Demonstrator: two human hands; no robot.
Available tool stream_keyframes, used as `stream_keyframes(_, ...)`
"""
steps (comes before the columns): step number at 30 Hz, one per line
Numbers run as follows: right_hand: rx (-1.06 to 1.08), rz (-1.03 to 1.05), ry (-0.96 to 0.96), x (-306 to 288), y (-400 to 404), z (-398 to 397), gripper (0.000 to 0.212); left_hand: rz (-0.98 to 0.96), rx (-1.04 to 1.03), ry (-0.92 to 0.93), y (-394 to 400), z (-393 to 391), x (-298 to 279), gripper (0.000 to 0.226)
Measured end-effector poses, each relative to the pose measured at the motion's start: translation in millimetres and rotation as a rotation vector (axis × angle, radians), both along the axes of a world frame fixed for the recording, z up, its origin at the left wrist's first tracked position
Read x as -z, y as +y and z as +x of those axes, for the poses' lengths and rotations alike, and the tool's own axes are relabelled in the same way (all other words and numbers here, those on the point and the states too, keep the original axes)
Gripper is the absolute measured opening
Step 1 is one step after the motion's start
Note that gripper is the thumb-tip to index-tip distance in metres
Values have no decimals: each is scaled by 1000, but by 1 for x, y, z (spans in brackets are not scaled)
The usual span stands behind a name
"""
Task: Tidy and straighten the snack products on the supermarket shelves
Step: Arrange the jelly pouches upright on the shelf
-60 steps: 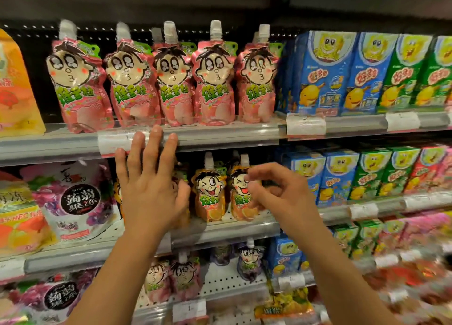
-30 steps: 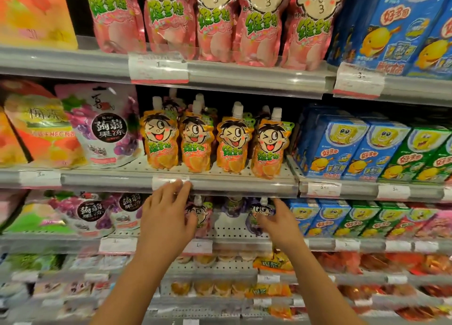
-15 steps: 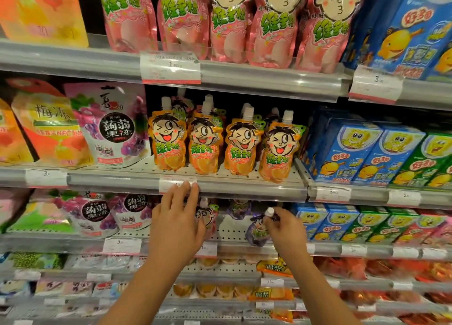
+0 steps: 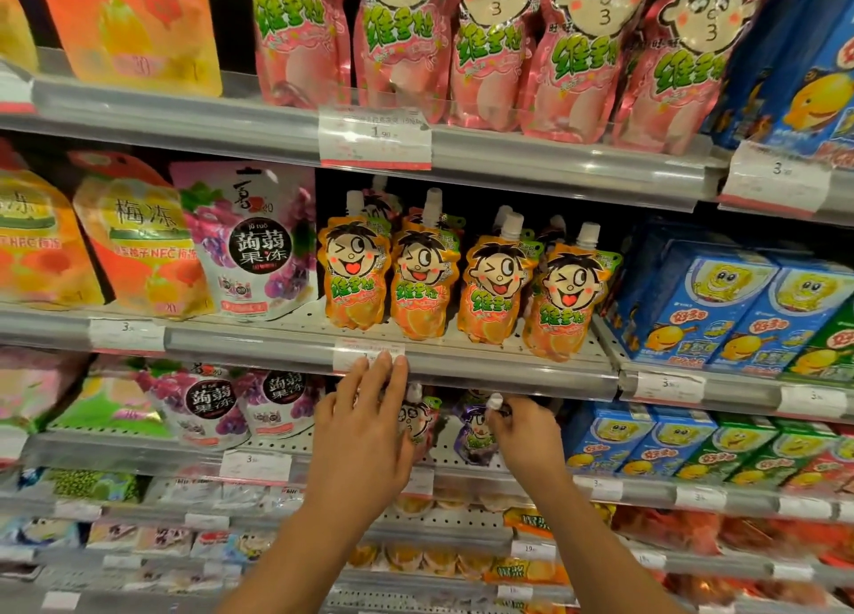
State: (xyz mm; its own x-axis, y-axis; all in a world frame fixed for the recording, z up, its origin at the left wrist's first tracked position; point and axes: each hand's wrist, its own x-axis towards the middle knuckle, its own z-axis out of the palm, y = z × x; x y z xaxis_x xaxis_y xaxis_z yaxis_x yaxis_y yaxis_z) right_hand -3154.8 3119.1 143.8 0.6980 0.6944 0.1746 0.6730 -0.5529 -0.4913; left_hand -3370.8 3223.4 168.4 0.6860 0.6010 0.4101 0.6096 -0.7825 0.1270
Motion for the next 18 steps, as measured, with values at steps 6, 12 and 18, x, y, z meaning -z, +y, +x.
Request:
stream_keyframes(6,-4,-57,-35,9,1,8,25,-22,21,-2,1,-2,0,80)
stream_keyframes(12,-58,131,-34,17,-16,0,46,-28,28,-1,2,-2,0,80)
stream_keyframes(18,-73,324,-303,20,-32,-23,39,-29,33,-11,2,-2,0,81)
